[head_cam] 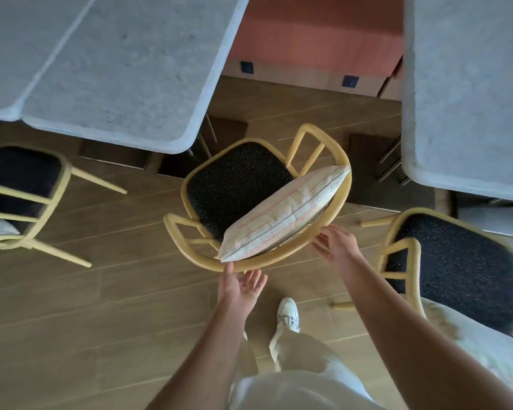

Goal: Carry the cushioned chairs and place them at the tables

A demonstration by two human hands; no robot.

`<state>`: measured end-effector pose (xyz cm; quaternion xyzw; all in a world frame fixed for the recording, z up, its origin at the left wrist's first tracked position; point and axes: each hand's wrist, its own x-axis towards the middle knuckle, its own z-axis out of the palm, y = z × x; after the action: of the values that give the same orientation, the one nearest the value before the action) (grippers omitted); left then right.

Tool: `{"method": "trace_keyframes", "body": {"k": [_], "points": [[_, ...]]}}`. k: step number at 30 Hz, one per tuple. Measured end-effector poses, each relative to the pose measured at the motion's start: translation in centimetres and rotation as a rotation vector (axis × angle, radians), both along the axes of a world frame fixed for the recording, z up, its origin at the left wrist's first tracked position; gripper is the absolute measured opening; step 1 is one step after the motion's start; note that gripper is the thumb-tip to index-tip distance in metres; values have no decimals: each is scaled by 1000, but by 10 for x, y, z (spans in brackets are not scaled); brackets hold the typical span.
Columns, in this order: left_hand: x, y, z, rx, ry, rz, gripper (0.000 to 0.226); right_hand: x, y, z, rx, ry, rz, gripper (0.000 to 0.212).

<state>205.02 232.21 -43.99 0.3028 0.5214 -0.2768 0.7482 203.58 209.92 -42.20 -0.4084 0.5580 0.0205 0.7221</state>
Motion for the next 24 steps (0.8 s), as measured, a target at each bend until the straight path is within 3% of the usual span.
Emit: {"method": "trace_keyframes", "body": {"k": [5, 8, 15, 20, 24], "points": [[0, -7, 8, -98, 22, 106, 40, 4, -3, 5, 205, -33, -120, 12], [0, -2, 6, -100, 33, 106, 43, 5, 2, 6, 219, -35, -90, 11], [5, 49, 3, 53, 78, 78, 48, -2, 38, 7, 302, 75, 28, 14], [14, 120, -1, 115, 91, 61, 46, -2, 86, -4, 177, 133, 40, 16], [27, 189, -4, 133, 75, 27, 42, 4, 135, -6, 127, 169, 15, 5]]}}
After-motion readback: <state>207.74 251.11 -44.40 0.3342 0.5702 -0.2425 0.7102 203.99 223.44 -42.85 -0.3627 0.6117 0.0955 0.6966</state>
